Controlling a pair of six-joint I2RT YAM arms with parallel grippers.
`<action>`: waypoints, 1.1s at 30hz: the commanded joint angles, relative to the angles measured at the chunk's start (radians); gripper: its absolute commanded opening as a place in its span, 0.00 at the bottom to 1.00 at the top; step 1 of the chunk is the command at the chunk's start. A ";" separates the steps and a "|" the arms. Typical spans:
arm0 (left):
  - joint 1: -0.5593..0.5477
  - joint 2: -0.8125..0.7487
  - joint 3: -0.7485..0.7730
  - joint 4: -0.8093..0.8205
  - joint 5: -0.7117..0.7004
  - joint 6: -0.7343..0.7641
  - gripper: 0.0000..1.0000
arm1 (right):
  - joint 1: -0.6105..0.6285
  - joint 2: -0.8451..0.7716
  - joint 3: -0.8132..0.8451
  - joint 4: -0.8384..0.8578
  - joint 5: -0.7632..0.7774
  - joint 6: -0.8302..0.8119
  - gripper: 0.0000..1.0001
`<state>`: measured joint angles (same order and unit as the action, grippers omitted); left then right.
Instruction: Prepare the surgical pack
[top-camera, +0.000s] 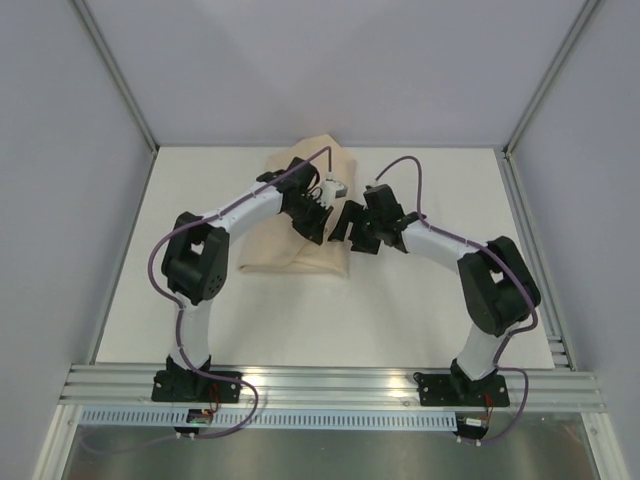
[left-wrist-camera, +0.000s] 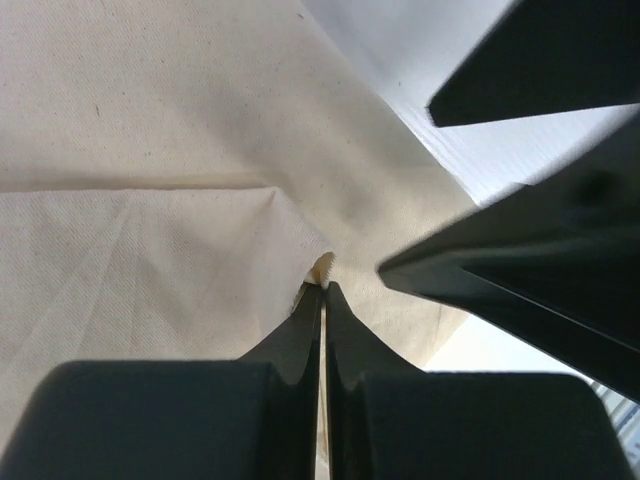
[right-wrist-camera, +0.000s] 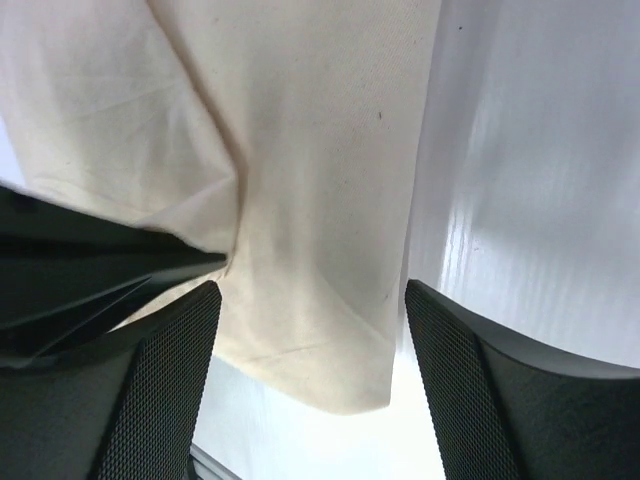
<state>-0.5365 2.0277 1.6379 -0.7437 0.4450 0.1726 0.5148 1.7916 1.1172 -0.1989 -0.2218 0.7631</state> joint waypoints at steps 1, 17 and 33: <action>-0.014 0.044 0.043 0.050 0.064 -0.002 0.00 | -0.015 -0.096 0.026 -0.082 0.081 -0.027 0.78; -0.017 -0.055 0.083 -0.016 0.239 0.050 0.43 | -0.084 -0.107 0.047 -0.014 -0.007 -0.012 0.54; 0.032 -0.320 0.108 -0.180 0.255 0.092 0.40 | -0.045 0.061 0.183 0.030 -0.117 -0.022 0.70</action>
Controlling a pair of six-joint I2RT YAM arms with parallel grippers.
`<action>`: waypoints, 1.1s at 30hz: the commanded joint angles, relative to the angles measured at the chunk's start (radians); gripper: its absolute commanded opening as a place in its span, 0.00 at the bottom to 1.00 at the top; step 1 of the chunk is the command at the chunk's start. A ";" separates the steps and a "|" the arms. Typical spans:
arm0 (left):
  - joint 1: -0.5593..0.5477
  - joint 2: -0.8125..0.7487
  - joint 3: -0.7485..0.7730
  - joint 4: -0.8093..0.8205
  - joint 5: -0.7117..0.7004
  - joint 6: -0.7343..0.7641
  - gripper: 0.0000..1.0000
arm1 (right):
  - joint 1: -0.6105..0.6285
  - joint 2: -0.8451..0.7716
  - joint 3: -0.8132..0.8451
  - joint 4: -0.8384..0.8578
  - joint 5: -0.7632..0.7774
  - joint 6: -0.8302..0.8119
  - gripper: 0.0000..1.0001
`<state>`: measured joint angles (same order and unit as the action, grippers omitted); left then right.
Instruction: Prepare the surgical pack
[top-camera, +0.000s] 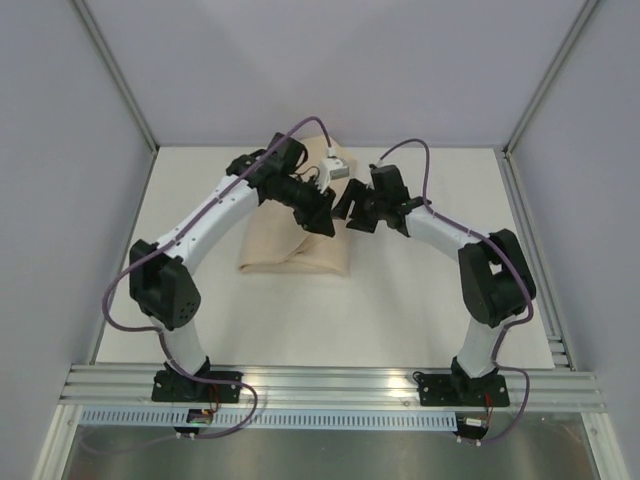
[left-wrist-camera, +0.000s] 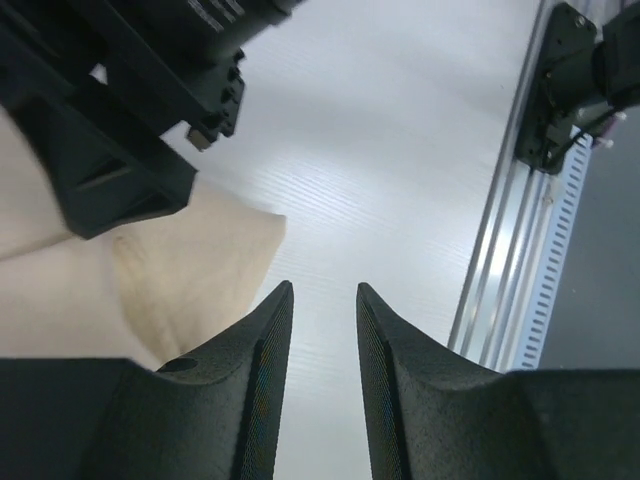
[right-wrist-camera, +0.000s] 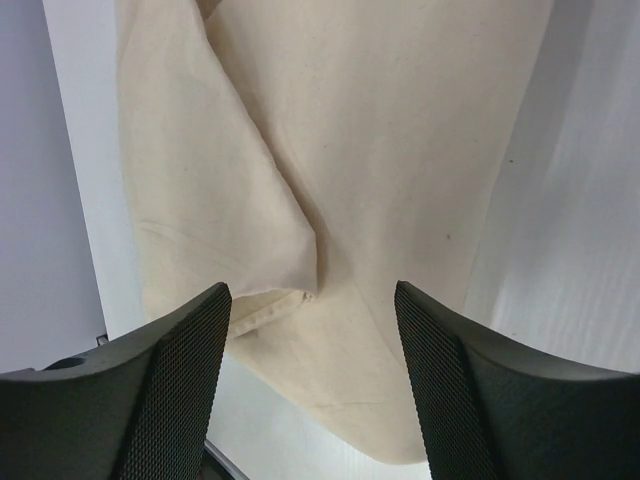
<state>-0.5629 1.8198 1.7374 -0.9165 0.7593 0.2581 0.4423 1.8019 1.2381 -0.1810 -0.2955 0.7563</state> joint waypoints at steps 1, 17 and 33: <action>0.082 -0.125 0.002 -0.007 -0.118 -0.005 0.40 | 0.036 0.063 0.066 0.011 -0.048 -0.014 0.70; 0.228 0.093 -0.200 0.109 -0.543 -0.063 0.37 | 0.079 0.186 0.115 0.032 -0.111 -0.005 0.27; 0.230 0.016 -0.150 0.113 -0.551 -0.052 0.51 | 0.018 0.086 0.098 -0.161 0.120 -0.178 0.01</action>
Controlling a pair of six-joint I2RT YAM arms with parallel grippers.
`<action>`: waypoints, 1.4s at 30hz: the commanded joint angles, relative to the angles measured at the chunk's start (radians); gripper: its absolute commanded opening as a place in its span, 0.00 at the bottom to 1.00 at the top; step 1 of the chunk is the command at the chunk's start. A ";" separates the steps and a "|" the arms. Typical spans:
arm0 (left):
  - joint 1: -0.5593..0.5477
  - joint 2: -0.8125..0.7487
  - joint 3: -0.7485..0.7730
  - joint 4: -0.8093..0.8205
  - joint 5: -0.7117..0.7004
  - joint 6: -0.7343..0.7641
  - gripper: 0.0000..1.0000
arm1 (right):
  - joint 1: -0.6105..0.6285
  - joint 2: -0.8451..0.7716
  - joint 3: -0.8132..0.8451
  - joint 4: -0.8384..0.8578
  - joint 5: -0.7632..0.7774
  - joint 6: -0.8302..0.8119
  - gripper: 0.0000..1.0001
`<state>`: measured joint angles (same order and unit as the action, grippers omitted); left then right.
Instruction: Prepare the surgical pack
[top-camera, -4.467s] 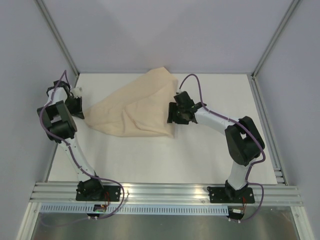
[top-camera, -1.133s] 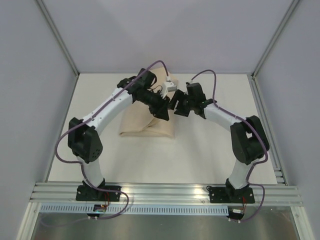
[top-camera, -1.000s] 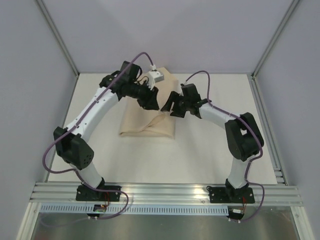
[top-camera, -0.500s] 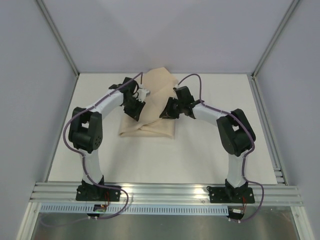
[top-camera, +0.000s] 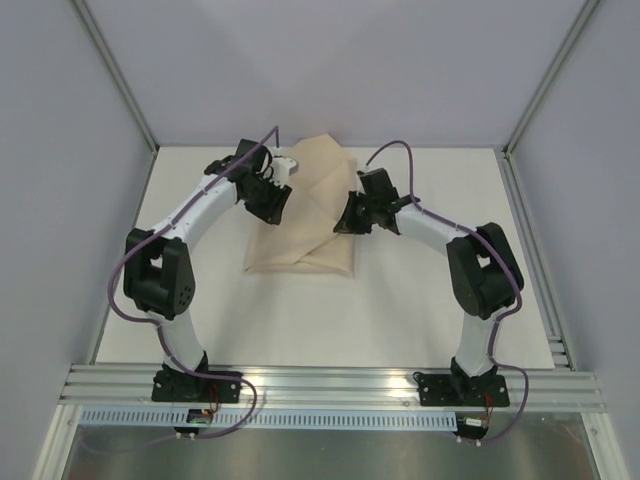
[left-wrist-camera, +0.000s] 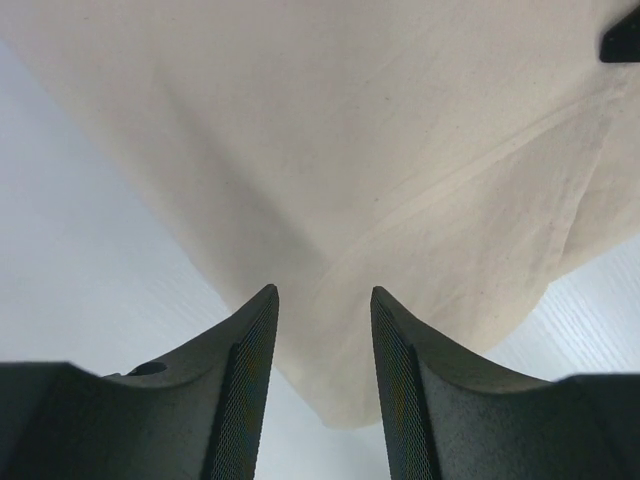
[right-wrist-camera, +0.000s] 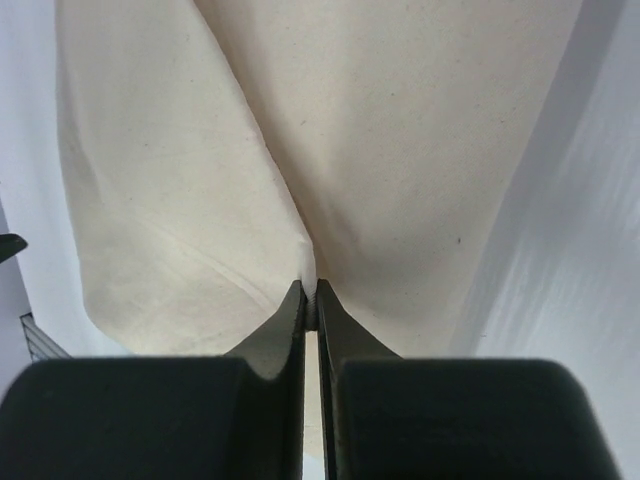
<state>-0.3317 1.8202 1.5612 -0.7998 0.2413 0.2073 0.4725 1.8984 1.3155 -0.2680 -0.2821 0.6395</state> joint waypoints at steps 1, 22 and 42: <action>-0.001 0.033 0.026 -0.007 -0.040 -0.005 0.51 | -0.014 -0.004 0.025 -0.083 0.116 -0.066 0.01; 0.037 -0.008 0.019 0.014 -0.051 -0.029 0.55 | -0.009 -0.053 0.094 -0.323 0.391 -0.238 0.74; 0.069 0.200 0.074 0.070 0.082 -0.055 0.50 | -0.112 0.131 0.120 -0.029 -0.150 -0.218 0.80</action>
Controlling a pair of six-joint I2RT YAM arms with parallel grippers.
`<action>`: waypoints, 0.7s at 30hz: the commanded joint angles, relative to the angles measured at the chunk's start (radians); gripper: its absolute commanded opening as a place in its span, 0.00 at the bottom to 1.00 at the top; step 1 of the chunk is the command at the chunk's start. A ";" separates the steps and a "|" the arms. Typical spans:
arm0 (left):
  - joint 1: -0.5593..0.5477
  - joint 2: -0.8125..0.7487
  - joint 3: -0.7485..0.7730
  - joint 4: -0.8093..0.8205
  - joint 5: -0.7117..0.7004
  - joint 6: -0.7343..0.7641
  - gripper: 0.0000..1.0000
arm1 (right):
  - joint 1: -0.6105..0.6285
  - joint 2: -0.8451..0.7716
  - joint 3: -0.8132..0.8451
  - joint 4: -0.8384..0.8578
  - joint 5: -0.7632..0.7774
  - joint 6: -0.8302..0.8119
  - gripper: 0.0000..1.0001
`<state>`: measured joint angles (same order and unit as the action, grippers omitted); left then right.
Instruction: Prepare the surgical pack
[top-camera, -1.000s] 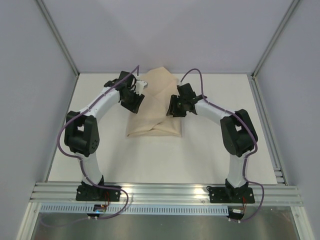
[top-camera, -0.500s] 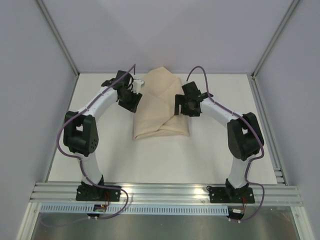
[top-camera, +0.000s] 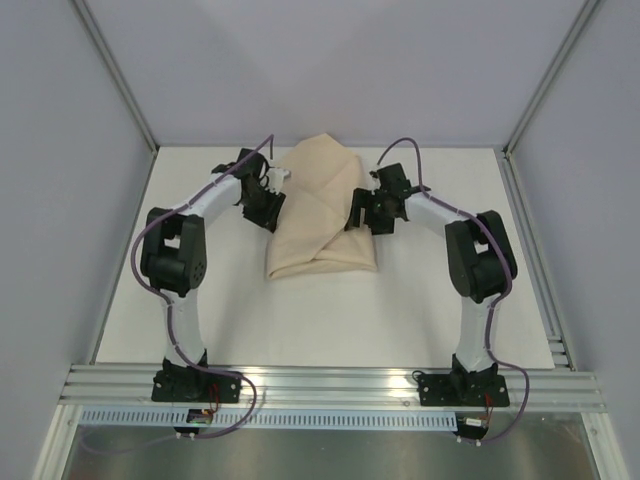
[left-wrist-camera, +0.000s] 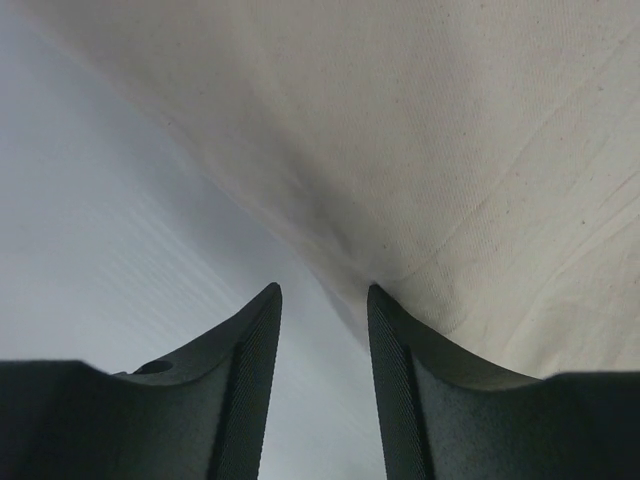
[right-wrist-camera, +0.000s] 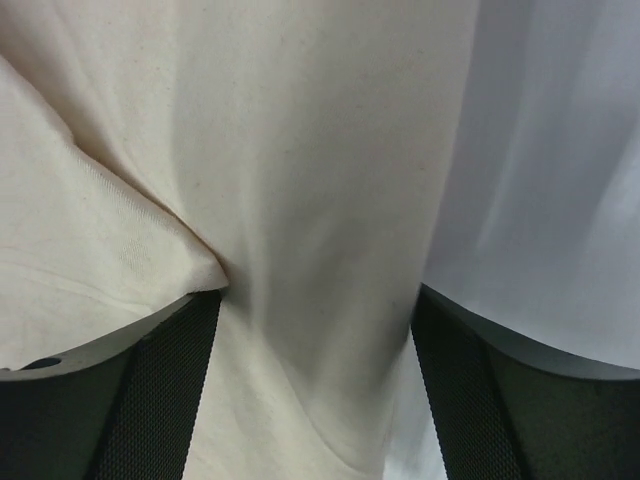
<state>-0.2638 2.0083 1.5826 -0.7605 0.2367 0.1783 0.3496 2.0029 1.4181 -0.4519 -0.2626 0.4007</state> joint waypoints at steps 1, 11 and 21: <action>0.001 0.015 0.047 0.033 0.101 -0.031 0.48 | 0.012 0.031 0.004 0.174 -0.191 0.053 0.78; -0.002 -0.138 -0.159 0.112 0.216 0.000 0.43 | 0.049 -0.119 -0.255 0.286 -0.201 0.104 0.68; -0.061 -0.314 -0.335 0.066 0.239 0.015 0.42 | 0.114 -0.340 -0.462 0.274 -0.279 0.130 0.70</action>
<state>-0.2752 1.7927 1.2762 -0.6735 0.3531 0.1898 0.4118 1.7611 0.9932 -0.1642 -0.4019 0.4873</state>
